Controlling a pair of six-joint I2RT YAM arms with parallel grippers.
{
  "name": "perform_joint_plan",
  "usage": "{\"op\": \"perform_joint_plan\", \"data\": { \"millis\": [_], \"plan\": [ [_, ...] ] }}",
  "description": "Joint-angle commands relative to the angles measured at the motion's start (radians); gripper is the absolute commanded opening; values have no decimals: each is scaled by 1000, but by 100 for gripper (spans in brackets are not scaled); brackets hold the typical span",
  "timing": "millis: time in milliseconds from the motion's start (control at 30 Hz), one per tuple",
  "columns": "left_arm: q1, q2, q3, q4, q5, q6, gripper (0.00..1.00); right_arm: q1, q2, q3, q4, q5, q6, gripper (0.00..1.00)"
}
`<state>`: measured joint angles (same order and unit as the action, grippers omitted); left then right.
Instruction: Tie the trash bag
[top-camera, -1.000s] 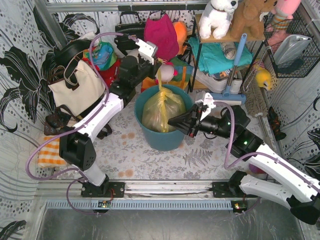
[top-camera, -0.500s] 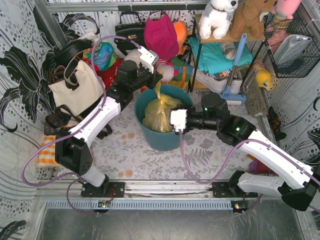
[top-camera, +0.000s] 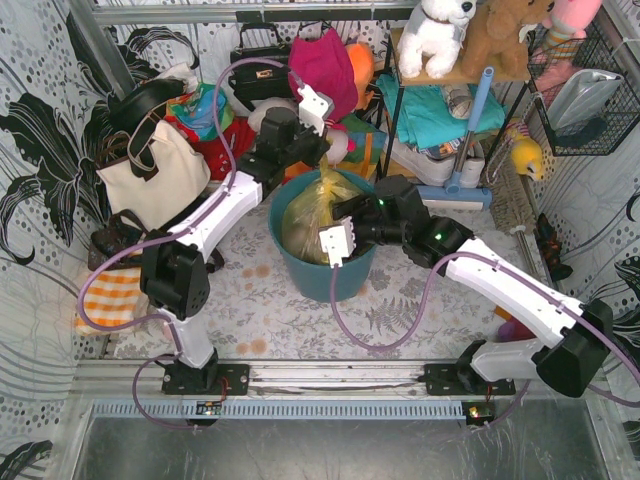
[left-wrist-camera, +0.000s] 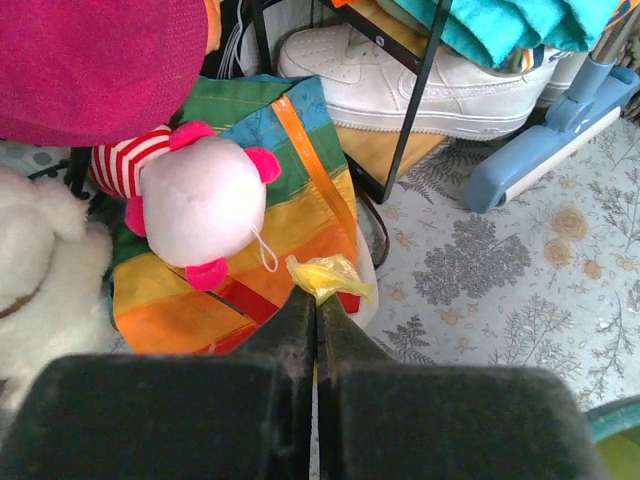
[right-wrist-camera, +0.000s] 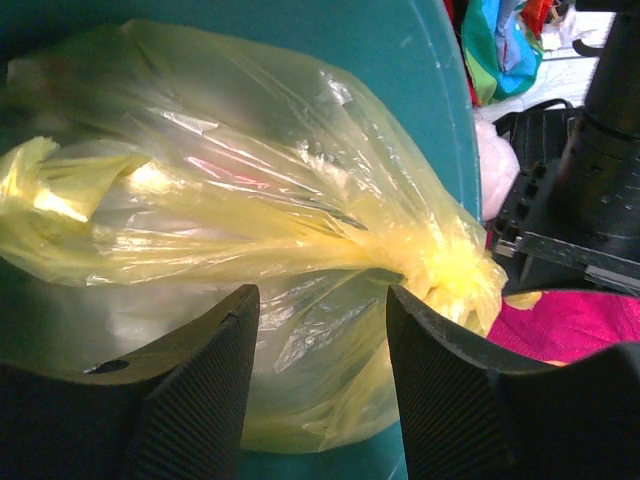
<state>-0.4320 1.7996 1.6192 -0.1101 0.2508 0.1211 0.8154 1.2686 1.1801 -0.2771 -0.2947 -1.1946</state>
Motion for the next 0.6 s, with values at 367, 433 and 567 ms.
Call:
{"op": "perform_joint_plan", "data": {
  "millis": [367, 433, 567],
  "plan": [
    [-2, 29, 79, 27, 41, 30, 0, -30, 59, 15, 137, -298, -22, 53],
    [-1, 24, 72, 33, 47, 27, 0, -30, 68, 16, 158, -325, -8, 53],
    [-1, 19, 70, 37, 52, 23, 0, -30, 99, 29, 165, -336, -5, 46]
  ]
}}
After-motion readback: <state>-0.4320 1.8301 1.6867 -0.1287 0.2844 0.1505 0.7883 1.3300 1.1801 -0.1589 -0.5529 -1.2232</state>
